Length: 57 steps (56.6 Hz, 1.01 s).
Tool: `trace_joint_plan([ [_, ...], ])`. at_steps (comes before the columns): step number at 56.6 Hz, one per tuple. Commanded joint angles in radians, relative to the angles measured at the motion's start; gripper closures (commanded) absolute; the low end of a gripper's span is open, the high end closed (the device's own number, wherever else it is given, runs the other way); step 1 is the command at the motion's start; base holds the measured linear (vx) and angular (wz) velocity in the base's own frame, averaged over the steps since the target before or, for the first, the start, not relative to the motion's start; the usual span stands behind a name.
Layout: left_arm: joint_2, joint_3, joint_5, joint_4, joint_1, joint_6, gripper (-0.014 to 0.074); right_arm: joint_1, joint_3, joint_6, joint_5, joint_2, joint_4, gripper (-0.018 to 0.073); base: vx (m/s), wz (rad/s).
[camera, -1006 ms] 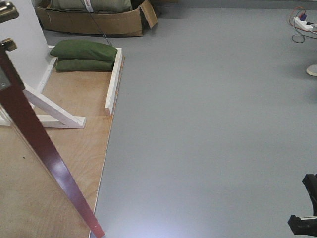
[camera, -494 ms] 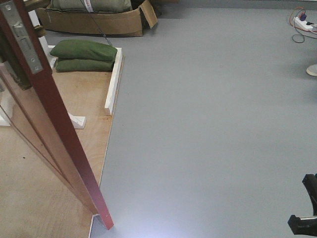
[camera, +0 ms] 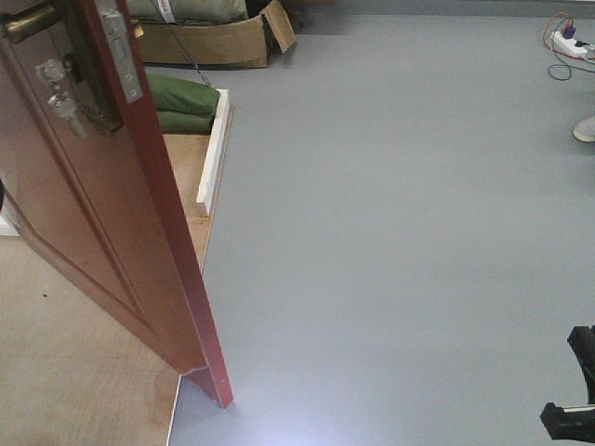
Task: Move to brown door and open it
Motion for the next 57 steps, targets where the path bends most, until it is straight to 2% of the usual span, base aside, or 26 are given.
trace_joint_plan([
  [1, -0.011, -0.033, -0.078, -0.011, -0.017, 0.01, 0.056, 0.0, 0.004, -0.006, -0.077, -0.006, -0.003, 0.0559, 0.0, 0.0],
  [14, 0.021, -0.033, -0.102, -0.014, -0.047, 0.059, 0.0558, 0.0, 0.004, -0.006, -0.077, -0.006, -0.003, 0.0559, 0.0, 0.0],
  [23, 0.024, -0.033, -0.153, -0.014, -0.047, 0.059, 0.0558, 0.0, 0.004, -0.006, -0.077, -0.006, -0.003, 0.0559, 0.0, 0.0],
  [48, 0.024, -0.033, -0.153, -0.015, -0.046, 0.06, 0.0558, 0.0, 0.004, -0.006, -0.077, -0.006, -0.003, 0.0559, 0.0, 0.0],
  [57, 0.024, -0.033, -0.153, -0.015, -0.045, 0.17, 0.0554, 0.0, 0.004, -0.006, -0.077, -0.006, -0.003, 0.0559, 0.0, 0.0],
])
